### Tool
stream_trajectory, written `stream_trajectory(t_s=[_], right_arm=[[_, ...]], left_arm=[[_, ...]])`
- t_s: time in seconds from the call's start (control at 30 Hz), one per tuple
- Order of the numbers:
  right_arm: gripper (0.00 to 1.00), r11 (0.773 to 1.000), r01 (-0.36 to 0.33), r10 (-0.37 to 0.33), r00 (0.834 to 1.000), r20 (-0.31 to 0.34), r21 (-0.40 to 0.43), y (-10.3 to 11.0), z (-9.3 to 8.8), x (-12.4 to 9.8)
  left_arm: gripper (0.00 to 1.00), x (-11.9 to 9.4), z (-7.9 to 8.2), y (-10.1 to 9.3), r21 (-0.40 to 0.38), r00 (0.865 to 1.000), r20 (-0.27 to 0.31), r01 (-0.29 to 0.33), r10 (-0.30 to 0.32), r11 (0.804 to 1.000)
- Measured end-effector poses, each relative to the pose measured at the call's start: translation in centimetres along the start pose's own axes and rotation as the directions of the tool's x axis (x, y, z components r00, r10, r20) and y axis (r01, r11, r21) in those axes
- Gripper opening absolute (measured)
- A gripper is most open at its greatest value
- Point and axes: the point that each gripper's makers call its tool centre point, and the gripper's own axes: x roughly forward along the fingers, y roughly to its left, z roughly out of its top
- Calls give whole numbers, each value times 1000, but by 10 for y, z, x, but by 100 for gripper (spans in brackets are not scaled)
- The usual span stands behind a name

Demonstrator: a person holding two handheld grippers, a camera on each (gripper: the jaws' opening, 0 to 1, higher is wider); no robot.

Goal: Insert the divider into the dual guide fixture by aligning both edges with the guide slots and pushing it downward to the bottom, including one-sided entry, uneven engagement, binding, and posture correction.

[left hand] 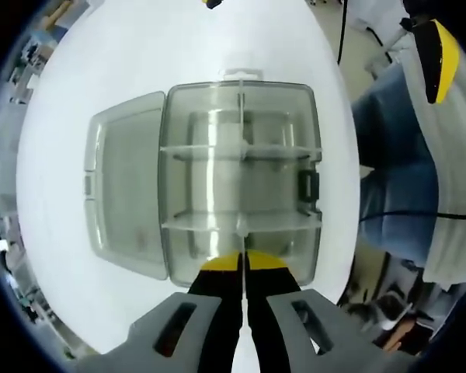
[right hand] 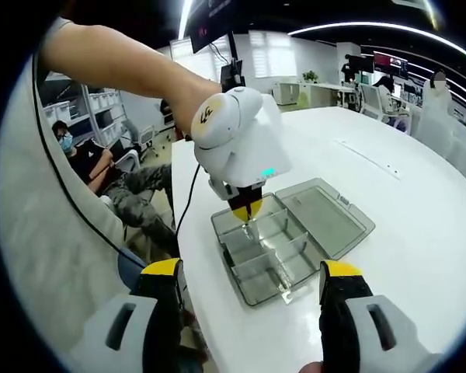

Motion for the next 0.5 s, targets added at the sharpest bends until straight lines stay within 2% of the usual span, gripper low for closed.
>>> stream_trajectory(t_s=[0.43, 0.5], right_arm=[[69, 1000, -4, 4, 1000, -11, -5, -4, -3, 0], [69, 1000, -5, 5, 1000, -14, -6, -4, -4, 1]], left_arm=[[0, -1, -1, 2, -1, 999, 31, -20, 20, 1000], [4, -2, -2, 3, -1, 999, 33, -28, 28, 1000]])
